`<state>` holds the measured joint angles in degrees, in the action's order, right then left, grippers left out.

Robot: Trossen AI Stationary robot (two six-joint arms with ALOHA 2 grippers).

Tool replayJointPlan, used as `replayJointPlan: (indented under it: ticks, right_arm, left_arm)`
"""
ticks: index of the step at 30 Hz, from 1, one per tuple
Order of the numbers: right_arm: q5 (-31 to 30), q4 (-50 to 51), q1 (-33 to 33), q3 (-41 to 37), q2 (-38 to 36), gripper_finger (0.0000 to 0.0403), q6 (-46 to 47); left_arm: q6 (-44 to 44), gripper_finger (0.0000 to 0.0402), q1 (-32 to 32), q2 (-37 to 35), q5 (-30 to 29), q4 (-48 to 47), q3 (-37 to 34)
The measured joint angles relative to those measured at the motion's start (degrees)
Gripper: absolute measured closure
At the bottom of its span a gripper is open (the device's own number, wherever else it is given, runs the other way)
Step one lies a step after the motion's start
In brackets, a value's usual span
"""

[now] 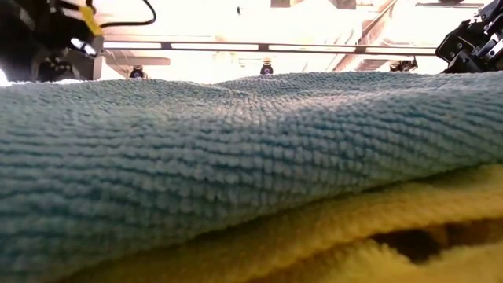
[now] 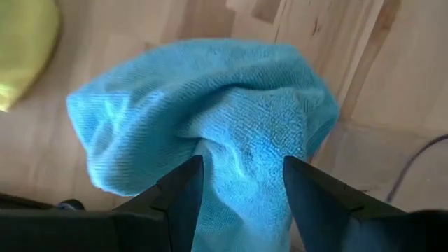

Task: Sort microfiber towel by color & place in baskets
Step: Put the blue microfiber towel into the bottom transparent bin

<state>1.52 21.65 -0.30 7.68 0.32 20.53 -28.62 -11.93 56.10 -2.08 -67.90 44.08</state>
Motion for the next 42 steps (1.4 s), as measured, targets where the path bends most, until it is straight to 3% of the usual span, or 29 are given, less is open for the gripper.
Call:
replayJointPlan:
  ticks: [11,15,19,22,33,42]
  right_arm:
    - [0.00,0.00,0.01,-0.02,0.00,0.0403,0.00]
    - [-0.01,0.00,0.01,0.00,0.00,0.0403,0.00]
    - [0.00,0.00,0.00,0.00,0.00,0.0403,0.00]
    - [-0.01,0.00,0.01,-0.02,-0.01,0.0403,0.00]
    - [-0.02,0.00,0.00,0.00,0.00,0.0403,0.00]
    - [-0.02,0.00,0.00,-0.02,0.00,0.0403,0.00]
  left_arm:
    - [-1.36,0.0228,-2.81,0.00,-0.75,3.45,-7.28]
    - [-0.63,0.0281,-2.81,0.00,-0.74,3.44,-7.61]
    - [-0.24,0.0376,-2.79,-0.37,0.13,3.09,-7.59]
    - [-0.18,0.0390,-2.81,-1.10,0.37,0.99,-5.98]
    - [-6.45,0.0401,-4.15,-3.65,-2.66,-15.76,16.13]
    - [-14.48,0.0401,-8.59,-3.67,-11.11,-17.81,35.78]
